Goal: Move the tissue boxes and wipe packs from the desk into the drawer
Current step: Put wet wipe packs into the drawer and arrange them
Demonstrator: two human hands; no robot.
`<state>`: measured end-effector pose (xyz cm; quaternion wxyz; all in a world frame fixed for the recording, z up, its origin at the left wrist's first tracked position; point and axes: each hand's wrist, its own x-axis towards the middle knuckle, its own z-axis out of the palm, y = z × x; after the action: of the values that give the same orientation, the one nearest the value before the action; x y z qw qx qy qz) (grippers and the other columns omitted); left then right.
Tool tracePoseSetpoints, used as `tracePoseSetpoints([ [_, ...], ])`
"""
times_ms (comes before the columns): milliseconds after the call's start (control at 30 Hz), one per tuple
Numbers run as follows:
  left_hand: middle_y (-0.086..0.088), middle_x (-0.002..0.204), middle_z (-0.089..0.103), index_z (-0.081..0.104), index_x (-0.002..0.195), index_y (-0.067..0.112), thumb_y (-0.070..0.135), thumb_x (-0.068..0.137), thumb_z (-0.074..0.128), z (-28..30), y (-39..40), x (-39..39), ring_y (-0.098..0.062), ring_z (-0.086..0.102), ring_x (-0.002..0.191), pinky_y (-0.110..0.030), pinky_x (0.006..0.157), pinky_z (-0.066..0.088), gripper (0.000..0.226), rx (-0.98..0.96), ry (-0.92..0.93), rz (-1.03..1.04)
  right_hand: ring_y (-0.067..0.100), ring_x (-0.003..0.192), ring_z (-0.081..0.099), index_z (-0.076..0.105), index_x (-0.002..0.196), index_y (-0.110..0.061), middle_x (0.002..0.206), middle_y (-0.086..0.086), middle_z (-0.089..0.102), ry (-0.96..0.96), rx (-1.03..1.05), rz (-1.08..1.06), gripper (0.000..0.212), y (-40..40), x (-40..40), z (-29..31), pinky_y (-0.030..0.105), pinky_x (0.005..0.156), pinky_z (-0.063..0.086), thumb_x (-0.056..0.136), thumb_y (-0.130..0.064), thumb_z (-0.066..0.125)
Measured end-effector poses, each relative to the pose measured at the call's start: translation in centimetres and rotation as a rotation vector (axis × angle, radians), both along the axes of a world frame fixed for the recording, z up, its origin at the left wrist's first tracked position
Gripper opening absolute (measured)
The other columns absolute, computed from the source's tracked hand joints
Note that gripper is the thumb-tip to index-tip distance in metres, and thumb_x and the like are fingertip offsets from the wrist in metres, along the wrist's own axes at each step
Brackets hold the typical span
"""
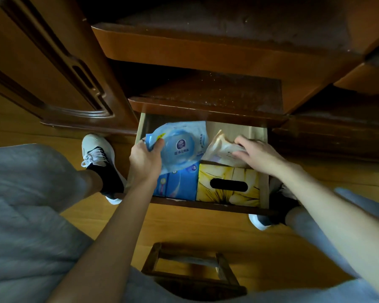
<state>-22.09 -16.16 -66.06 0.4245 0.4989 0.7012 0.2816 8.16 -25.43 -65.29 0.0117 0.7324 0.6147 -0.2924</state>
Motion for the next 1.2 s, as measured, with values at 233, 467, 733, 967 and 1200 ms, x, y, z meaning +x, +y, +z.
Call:
tracePoseSetpoints([
  [233, -0.023, 0.099, 0.072, 0.067, 0.101, -0.004, 0.029, 0.090, 0.073, -1.6, 1.6, 7.7, -0.028, 0.072, 0.074, -0.036, 0.053, 0.058, 0.035, -0.317, -0.242, -0.331, 0.002, 0.092, 0.064, 0.048, 0.099, -0.053, 0.114, -0.019, 0.067, 0.166, 0.071, 0.014, 0.008, 0.3, -2.0, 5.6, 0.032, 0.069, 0.055, 0.099, -0.055, 0.055],
  [467, -0.003, 0.090, 0.066, 0.066, 0.108, 0.011, 0.029, 0.095, 0.068, -5.5, 3.9, 13.1, -0.017, 0.062, 0.076, -0.026, 0.061, 0.047, 0.022, -0.371, -0.124, -0.440, 0.019, 0.098, 0.070, 0.057, 0.100, -0.036, 0.103, -0.011, 0.073, 0.194, 0.053, -0.241, 0.005, -2.5, 2.5, 4.2, 0.046, 0.078, 0.056, 0.102, -0.040, 0.059],
  [733, -0.013, 0.119, 0.054, 0.044, 0.124, 0.009, 0.000, 0.099, 0.044, -8.6, 3.4, 15.1, -0.023, 0.054, 0.101, -0.039, 0.091, 0.052, 0.027, -0.495, 0.223, -0.736, 0.020, 0.124, 0.060, 0.060, 0.110, -0.032, 0.135, 0.000, 0.066, 0.266, 0.035, -0.370, 0.012, -3.0, 5.1, 1.0, 0.036, 0.086, 0.049, 0.103, -0.042, 0.058],
  [967, -0.011, 0.152, 0.039, 0.025, 0.156, 0.014, 0.008, 0.095, 0.060, -7.9, 3.6, 14.5, -0.029, 0.046, 0.133, -0.034, 0.107, 0.044, 0.071, -0.228, 0.189, -0.695, 0.018, 0.098, 0.067, 0.053, 0.109, -0.034, 0.121, -0.003, 0.071, 0.170, 0.040, -0.243, 0.014, -0.4, 3.6, -0.2, 0.038, 0.071, 0.055, 0.102, -0.046, 0.053],
  [1200, -0.001, 0.121, 0.069, 0.071, 0.118, 0.027, 0.013, 0.097, 0.055, -8.1, 6.0, 7.9, -0.020, 0.062, 0.110, -0.035, 0.092, 0.053, 0.030, 0.183, 0.482, -0.806, 0.009, 0.071, 0.052, 0.044, 0.107, -0.038, 0.100, -0.009, 0.063, -0.037, 0.017, -0.123, 0.004, 2.3, 0.8, -1.3, 0.031, 0.059, 0.035, 0.106, -0.041, 0.047],
])
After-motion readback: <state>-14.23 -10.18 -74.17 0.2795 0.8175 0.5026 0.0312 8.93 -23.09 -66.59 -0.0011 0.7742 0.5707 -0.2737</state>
